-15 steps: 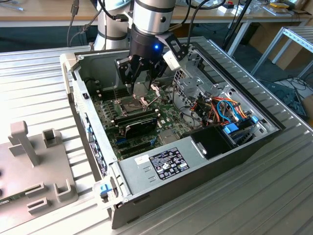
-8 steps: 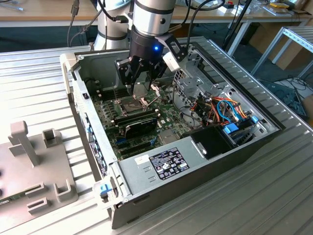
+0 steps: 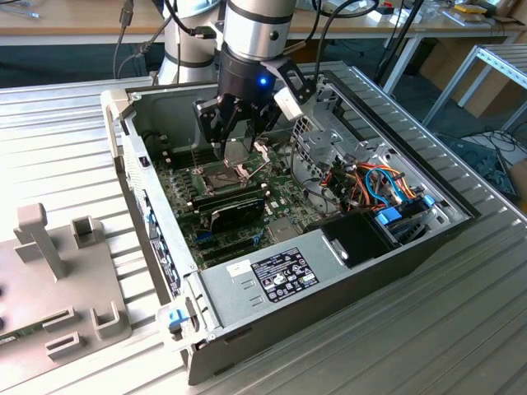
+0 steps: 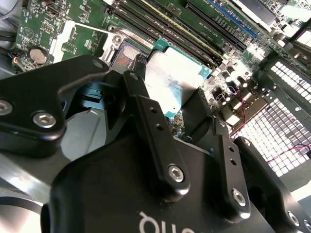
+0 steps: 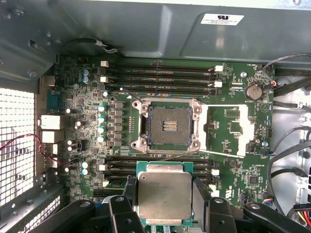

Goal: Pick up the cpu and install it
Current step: 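Pick up the cpu and move it towards the insertion slot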

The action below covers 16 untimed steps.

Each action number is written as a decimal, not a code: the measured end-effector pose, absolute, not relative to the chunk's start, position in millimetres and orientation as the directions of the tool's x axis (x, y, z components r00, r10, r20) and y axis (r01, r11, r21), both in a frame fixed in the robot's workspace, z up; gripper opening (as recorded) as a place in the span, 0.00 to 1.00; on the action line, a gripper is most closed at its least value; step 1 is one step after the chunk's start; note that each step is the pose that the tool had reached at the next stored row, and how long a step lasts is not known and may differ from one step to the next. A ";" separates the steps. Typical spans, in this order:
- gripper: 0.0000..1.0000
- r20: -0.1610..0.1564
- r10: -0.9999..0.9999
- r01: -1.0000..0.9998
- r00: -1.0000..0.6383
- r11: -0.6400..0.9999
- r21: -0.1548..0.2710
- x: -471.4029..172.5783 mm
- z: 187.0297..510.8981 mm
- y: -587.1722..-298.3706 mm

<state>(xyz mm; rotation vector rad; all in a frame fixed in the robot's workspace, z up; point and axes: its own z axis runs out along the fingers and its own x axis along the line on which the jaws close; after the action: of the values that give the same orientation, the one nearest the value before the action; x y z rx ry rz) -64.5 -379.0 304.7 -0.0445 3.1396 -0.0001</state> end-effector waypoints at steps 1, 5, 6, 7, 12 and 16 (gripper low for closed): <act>0.55 -0.002 -0.028 -0.028 -1.000 1.000 0.000 -64.5 303.8 -378.9; 0.55 -0.002 -0.028 -0.028 -1.000 1.000 0.000 -64.4 296.2 -378.9; 0.55 -0.002 -0.028 -0.028 -1.000 1.000 0.000 -64.2 293.8 -378.9; 0.55 -0.002 -0.028 -0.028 -1.000 1.000 0.000 -64.1 292.5 -378.9; 0.55 -0.002 -0.028 -0.028 -1.000 1.000 0.000 -62.2 288.3 -378.7; 0.55 -0.002 -0.028 -0.028 -1.000 1.000 0.000 -62.2 288.2 -378.7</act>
<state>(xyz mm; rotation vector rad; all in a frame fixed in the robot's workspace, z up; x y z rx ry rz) -62.2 -378.7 288.2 -0.0444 3.1397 -0.0002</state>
